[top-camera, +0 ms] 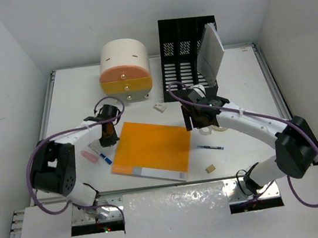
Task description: Organize the desk
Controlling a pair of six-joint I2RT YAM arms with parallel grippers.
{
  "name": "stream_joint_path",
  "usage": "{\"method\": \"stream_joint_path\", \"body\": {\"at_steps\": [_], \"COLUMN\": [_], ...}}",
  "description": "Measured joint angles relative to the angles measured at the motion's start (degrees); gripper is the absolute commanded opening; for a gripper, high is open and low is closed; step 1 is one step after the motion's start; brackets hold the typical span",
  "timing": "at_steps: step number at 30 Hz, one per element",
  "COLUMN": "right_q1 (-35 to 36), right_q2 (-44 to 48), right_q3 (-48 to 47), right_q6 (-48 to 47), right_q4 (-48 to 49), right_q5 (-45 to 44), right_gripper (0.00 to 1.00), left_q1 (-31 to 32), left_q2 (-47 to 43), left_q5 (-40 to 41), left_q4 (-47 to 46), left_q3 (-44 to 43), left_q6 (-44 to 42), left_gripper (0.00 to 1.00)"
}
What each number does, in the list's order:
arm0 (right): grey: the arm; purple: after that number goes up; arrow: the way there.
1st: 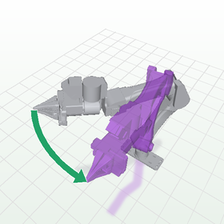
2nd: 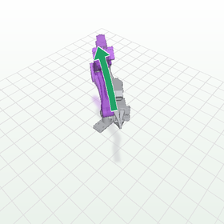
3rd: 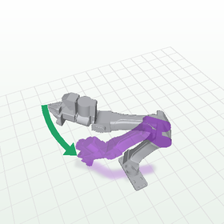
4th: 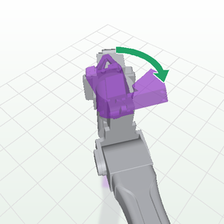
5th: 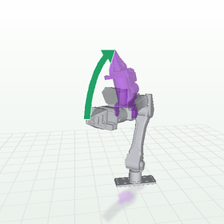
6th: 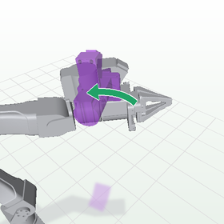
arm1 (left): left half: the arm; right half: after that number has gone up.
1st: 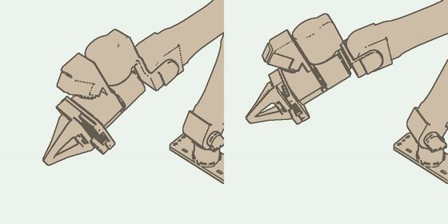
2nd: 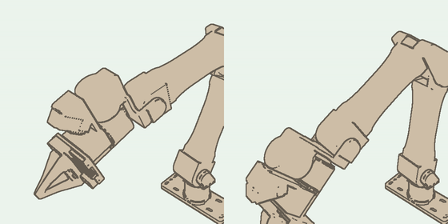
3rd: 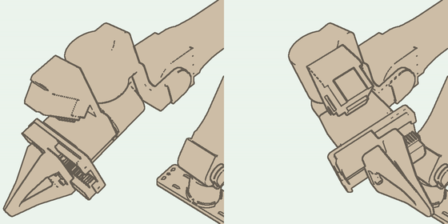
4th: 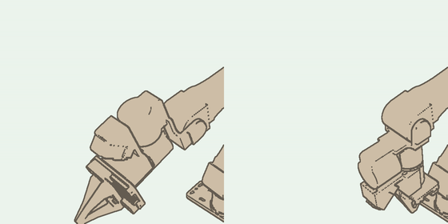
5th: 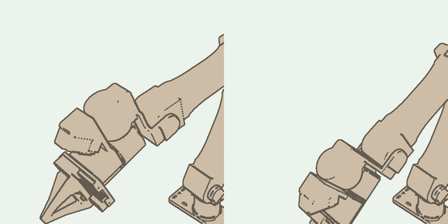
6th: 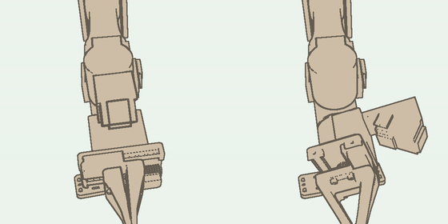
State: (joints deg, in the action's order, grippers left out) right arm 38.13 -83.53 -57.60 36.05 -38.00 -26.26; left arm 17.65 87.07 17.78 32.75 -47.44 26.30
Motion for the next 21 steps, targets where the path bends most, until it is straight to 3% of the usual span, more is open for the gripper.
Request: {"method": "stream_joint_path", "body": {"at_steps": [10,21], "right_q1": [1.57,1.79], "right_q2": [2.32,0.31], "right_q3": [13.03,24.33], "right_q6": [7.93,19.56], "right_q4": [7.76,26.45], "right_q5": [22.47,33.83], "right_gripper": [0.73,0.66], "left_q1": [0.02,0.02], "left_q2": [4.35,4.39], "left_q5": [-3.69,-5.62], "left_q4": [-0.55,-1.7], "left_q3": [-0.22,-0.24], "left_q6": [0.11,0.09], "left_gripper": [0.0,0.0]}}
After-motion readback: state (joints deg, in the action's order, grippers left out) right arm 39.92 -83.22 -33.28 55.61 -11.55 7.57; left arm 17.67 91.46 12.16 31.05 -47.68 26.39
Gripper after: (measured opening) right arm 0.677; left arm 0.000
